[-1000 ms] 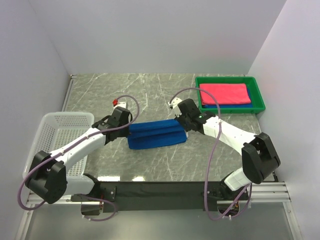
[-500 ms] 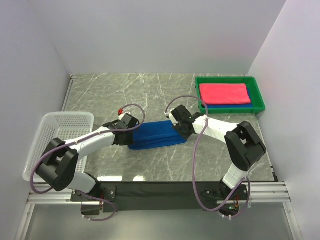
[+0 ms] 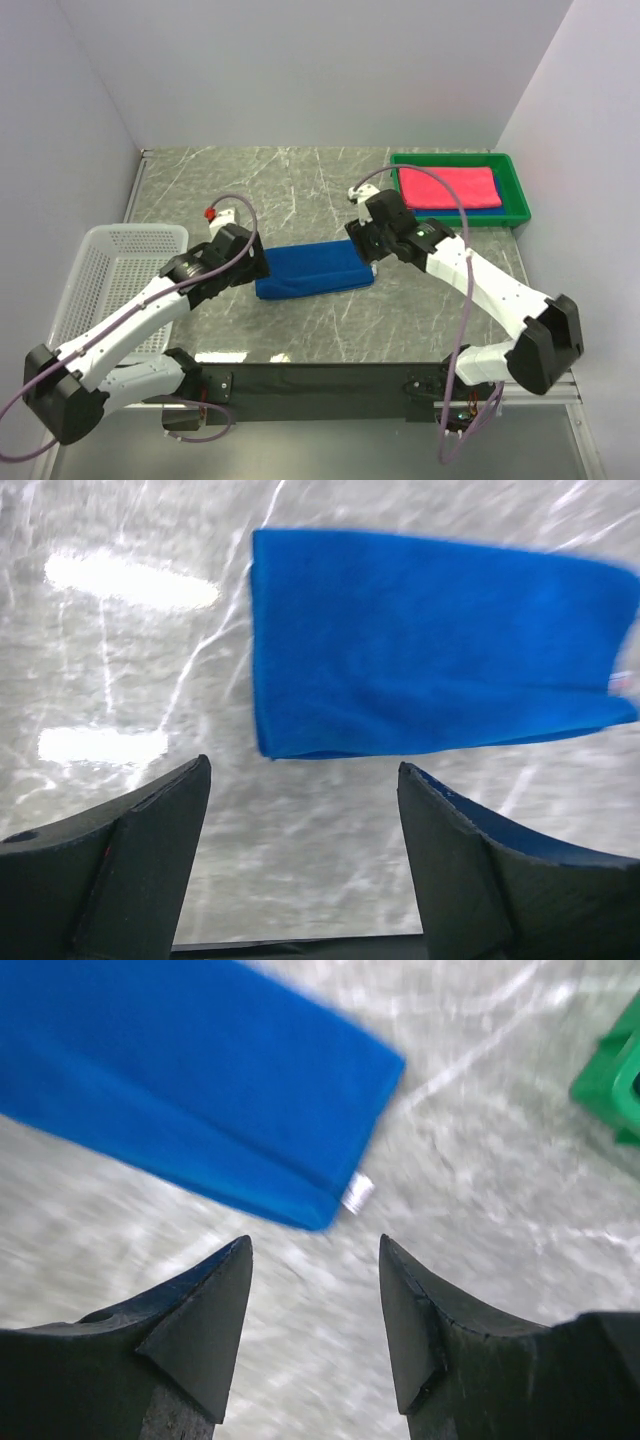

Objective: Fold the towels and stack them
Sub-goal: Fold the towel

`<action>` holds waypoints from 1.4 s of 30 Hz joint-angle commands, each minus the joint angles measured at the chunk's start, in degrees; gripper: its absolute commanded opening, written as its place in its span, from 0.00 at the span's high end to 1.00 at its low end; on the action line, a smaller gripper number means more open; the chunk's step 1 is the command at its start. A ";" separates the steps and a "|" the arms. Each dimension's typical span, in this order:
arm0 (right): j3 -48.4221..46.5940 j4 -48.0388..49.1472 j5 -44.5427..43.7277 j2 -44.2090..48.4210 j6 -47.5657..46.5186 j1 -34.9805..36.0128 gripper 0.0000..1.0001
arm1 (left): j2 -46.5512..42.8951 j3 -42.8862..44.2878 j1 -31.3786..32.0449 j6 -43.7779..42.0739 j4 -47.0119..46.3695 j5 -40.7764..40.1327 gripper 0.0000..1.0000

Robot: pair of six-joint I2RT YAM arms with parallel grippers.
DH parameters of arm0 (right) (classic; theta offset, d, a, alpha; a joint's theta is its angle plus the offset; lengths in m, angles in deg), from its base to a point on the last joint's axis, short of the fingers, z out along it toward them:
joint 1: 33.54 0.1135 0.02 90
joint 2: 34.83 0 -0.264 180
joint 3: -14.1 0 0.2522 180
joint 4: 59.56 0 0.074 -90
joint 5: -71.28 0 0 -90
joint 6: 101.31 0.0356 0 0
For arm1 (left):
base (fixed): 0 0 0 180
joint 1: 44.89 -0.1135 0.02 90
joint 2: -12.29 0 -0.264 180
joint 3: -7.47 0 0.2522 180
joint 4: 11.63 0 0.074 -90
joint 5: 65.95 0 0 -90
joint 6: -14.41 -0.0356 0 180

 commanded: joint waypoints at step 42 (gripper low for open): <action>33.88 62.43 16.40 7.61 46.75 -11.51 0.36 | -3.58 -11.99 0.30 14.99 -22.42 -0.11 0.23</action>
